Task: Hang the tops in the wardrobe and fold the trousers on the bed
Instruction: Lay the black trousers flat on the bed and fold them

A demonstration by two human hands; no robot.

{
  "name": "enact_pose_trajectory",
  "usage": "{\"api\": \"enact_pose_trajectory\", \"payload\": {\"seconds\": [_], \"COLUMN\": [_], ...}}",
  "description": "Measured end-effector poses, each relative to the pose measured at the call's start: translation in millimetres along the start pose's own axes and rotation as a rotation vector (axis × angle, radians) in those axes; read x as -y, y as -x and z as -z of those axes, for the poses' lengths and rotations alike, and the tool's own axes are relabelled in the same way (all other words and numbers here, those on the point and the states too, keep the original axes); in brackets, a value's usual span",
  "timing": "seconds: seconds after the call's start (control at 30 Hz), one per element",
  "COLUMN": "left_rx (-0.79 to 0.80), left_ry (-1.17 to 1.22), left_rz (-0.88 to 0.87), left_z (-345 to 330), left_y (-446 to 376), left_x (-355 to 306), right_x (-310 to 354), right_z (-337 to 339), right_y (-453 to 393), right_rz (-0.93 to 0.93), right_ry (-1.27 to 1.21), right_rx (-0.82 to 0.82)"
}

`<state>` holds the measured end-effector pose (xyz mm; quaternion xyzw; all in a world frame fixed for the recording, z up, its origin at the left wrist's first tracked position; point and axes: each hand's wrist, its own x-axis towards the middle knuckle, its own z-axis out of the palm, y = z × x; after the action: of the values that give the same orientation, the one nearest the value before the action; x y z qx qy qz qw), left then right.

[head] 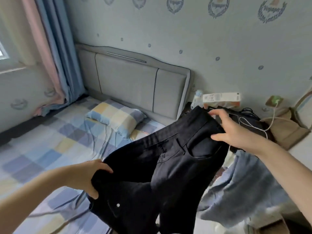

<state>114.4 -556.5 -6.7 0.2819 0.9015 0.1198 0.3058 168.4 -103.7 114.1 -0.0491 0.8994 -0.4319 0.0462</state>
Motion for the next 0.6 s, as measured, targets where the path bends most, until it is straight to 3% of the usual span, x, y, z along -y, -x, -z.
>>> {"api": "enact_pose_trajectory", "payload": {"seconds": [0.17, 0.3, 0.4, 0.53, 0.6], "left_rx": [0.087, 0.085, -0.02, -0.215, -0.246], "left_ry": [-0.179, -0.28, -0.404, -0.547, -0.517], "left_rz": [0.152, 0.203, 0.248, 0.209, 0.209], "left_z": [6, 19, 33, 33, 34], "left_y": [26, 55, 83, 105, 107], "left_x": [44, 77, 96, 111, 114], "right_x": [31, 48, 50, 45, 39], "right_z": [-33, -49, -58, -65, -67], "right_y": [-49, -87, -117, -158, -178], "right_rz": [0.16, 0.173, 0.177, 0.231, 0.31], "right_ry": [0.241, 0.447, 0.546, 0.56, 0.555], "right_rx": [0.293, 0.32, 0.301, 0.403, 0.404]}}
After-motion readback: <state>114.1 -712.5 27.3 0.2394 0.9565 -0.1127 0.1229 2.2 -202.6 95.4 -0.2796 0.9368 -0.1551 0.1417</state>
